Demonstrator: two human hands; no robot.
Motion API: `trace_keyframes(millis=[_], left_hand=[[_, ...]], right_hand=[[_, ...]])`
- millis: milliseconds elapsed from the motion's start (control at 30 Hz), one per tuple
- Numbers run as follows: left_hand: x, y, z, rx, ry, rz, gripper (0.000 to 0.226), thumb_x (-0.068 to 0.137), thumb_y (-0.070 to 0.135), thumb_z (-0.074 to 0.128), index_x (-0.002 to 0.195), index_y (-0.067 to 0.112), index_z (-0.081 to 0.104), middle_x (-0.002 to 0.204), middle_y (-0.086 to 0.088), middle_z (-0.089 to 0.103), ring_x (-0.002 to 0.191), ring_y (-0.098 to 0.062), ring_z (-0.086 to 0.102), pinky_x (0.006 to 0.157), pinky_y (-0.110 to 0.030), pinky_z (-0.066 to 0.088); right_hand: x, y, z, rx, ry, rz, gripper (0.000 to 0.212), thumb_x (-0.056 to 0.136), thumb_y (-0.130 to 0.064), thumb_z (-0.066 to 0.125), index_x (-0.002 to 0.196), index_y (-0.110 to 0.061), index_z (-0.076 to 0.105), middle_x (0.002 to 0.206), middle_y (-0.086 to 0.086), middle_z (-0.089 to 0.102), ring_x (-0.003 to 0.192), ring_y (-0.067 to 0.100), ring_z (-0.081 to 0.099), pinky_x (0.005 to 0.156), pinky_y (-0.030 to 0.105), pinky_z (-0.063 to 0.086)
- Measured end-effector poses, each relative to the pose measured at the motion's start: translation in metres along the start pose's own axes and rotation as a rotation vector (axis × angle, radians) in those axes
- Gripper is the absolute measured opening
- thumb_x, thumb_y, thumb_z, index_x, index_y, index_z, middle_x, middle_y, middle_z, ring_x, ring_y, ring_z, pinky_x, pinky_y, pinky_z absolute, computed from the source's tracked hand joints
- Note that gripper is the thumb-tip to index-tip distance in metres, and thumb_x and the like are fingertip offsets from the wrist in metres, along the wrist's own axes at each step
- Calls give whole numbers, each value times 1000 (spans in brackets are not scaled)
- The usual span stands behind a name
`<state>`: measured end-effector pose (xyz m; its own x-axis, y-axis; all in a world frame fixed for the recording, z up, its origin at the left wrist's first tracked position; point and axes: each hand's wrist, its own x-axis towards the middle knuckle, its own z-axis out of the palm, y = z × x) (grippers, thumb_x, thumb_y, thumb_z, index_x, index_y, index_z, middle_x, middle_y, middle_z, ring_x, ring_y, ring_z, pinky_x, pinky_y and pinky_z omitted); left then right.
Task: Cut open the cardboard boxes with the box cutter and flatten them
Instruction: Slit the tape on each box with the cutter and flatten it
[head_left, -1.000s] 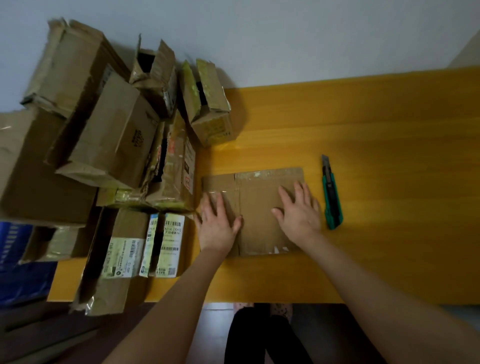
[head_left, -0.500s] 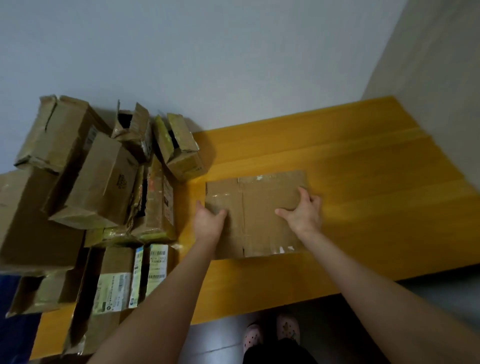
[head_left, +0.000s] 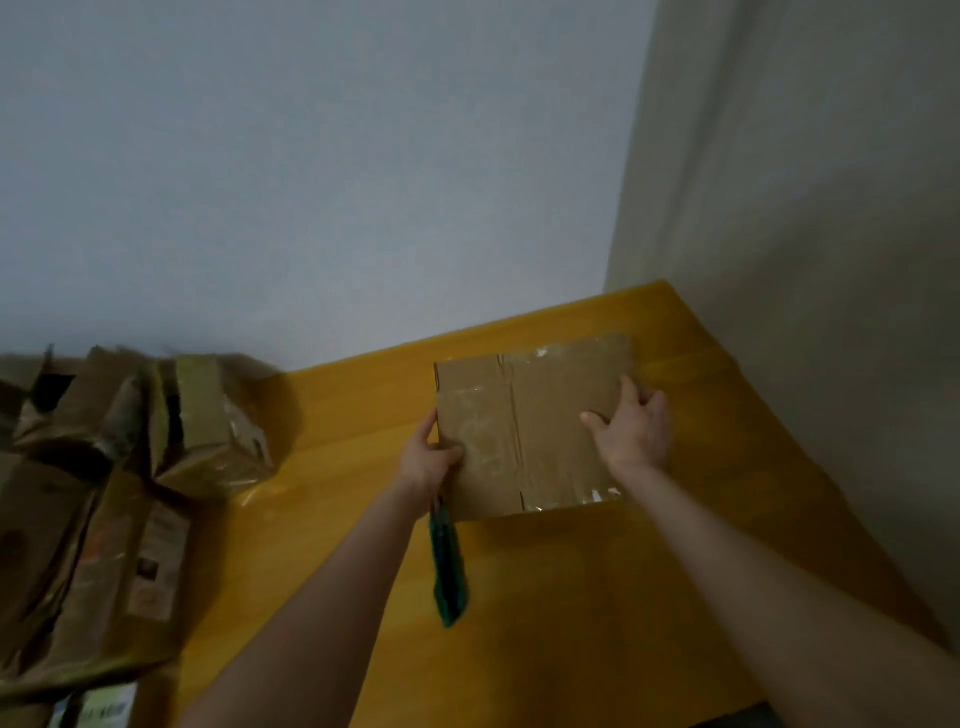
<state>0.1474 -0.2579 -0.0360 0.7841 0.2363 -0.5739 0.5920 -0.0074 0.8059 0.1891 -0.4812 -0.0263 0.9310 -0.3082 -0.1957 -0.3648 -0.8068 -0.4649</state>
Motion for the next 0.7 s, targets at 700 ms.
trace_keyframes(millis=[700], left_hand=[[125,60,179,280,108,-24,69,93,-1,51,154,12,21,154,-13,32,138,-31,37,103,-35,42]], right_hand=[[173,48,36,-517,-512,-288,58,104,-37,29,153,-36,-3,160,4,-19,145,36,-17,117,57,0]])
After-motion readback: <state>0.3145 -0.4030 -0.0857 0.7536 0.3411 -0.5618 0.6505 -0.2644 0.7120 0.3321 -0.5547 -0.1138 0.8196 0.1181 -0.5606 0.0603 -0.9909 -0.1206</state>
